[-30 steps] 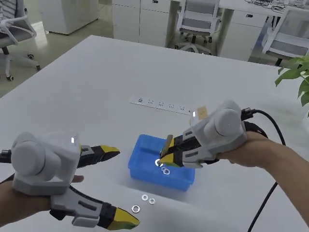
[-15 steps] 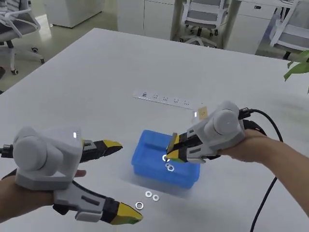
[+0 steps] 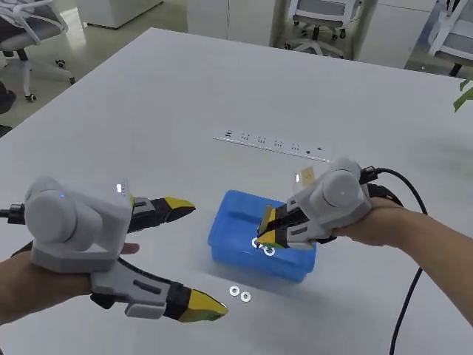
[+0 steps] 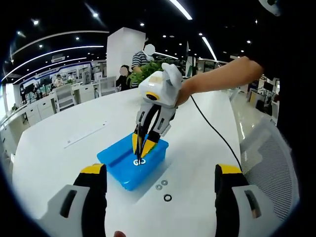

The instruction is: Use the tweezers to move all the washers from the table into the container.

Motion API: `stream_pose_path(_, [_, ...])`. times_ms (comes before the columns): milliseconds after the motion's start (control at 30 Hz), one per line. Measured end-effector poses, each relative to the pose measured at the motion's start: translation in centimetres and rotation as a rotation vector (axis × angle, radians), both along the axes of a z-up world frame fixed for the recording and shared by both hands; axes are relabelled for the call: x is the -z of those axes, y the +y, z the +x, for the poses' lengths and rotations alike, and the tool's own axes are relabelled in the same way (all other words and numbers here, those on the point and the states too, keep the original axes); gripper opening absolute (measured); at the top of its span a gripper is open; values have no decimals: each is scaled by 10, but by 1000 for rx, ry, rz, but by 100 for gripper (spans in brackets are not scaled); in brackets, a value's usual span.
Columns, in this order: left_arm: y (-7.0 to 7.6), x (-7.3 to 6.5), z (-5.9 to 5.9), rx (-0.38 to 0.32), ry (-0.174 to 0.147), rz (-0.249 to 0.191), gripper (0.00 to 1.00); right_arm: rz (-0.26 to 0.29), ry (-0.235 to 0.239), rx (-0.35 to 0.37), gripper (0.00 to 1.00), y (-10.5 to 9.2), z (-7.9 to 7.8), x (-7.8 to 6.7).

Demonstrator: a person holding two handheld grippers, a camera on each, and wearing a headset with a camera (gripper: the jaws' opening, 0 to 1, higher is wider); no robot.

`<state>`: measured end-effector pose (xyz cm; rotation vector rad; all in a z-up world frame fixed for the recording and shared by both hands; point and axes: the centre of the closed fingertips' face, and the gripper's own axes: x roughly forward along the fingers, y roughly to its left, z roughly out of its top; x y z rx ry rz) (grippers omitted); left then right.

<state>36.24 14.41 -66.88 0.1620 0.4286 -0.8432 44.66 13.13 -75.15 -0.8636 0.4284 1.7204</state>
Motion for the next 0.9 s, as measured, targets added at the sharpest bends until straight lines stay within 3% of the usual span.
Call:
stream_pose_path(300, [-4,-1,19,15,-16,-5,84,-29,18,-21,9,1,0,15])
stream_pose_path(400, [-7,-3,29,32,-37,-1,75,-21,32,-15,10,2,1,14])
stream_pose_path(600, [-10,-2,51,45,-55,35,46,-19,30,-17,10,4,2,14])
stream_pose_path(900, [-19,7,74,99,-74,96,27,-17,32,-18,10,5,2,14])
